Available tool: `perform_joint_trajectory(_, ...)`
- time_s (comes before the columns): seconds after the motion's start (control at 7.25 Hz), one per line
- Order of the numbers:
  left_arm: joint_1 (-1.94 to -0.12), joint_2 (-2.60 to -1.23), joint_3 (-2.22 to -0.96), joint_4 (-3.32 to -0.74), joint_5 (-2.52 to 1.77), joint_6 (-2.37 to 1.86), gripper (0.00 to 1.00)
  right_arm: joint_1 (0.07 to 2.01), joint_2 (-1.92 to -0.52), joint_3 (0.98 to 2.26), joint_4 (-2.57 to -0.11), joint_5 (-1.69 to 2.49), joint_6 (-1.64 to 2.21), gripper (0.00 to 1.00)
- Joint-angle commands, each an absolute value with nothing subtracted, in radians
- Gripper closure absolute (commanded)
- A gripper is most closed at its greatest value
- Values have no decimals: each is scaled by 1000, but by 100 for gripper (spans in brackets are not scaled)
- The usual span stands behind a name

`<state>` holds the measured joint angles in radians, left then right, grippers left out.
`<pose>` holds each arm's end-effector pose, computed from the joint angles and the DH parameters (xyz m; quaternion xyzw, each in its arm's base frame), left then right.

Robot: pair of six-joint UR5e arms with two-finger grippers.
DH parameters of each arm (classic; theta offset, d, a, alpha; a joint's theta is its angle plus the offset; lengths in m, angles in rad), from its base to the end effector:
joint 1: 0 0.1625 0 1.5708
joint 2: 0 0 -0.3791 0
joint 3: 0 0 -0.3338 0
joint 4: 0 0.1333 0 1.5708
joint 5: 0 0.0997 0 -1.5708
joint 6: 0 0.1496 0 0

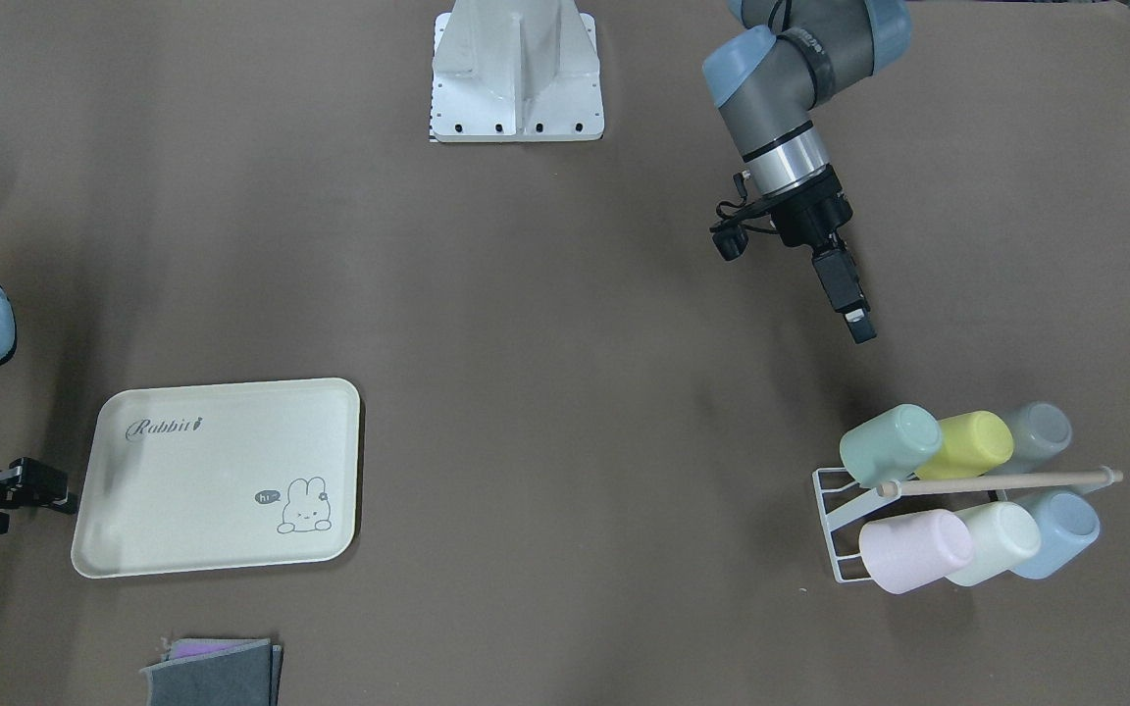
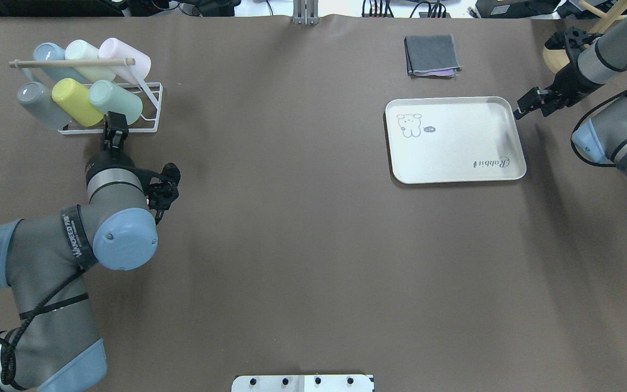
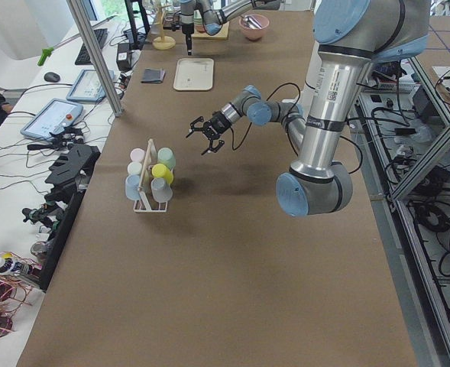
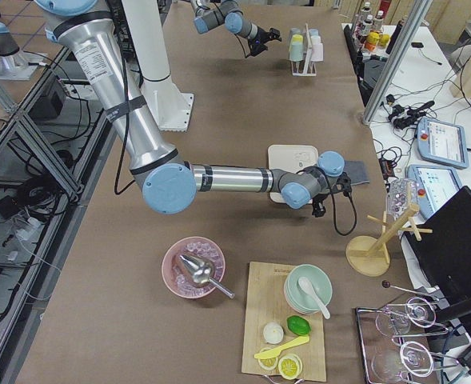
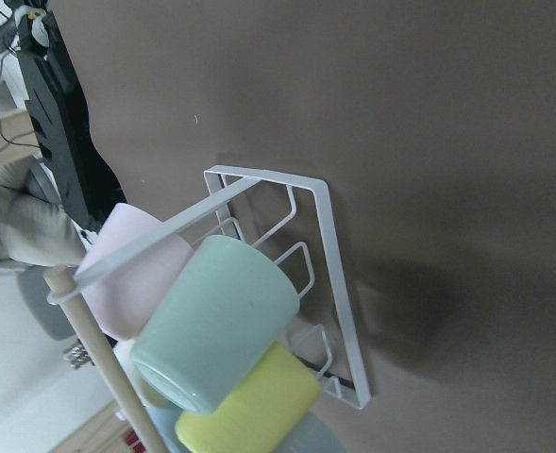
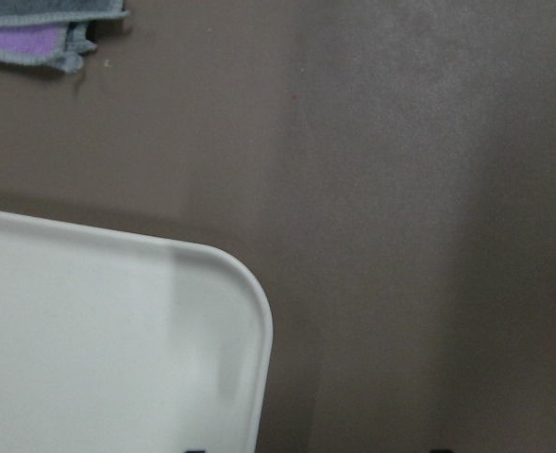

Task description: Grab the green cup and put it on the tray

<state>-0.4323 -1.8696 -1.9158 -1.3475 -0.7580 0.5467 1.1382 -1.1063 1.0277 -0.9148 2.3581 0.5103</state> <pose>0.3631 -0.4340 0.3776 0.2961 -0.3139 0.6156 0.6594 -0.2451 -0.5959 0.5617 0.0672 -0.4470 -0.0747 0.8889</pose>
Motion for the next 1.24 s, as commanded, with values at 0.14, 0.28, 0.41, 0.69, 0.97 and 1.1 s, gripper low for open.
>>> perform_joint_trajectory(0.14, -410, -1887, -1795, -1386, -594, 834, 2, 1095, -1098, 1026, -910, 2358, 532, 16)
perform_joint_trajectory(0.28, -410, -1899, -1708, -1434, -493, 889, 2, 1092, -1098, 1029, -911, 2358, 534, 21)
perform_joint_trajectory(0.41, -405, -1899, -1657, -1509, -479, 982, 2, 1092, -1100, 1032, -911, 2359, 532, 28)
perform_joint_trajectory(0.69, -407, -1904, -1564, -1606, -415, 1023, 2, 1094, -1106, 1040, -911, 2367, 531, 42)
perform_joint_trajectory(0.97, -423, -1933, -1539, -1608, -407, 1023, 2, 1097, -1111, 1040, -911, 2368, 526, 43)
perform_joint_trajectory(1.1, -439, -1942, -1526, -1606, -405, 1023, 2, 1097, -1111, 1040, -911, 2368, 525, 43)
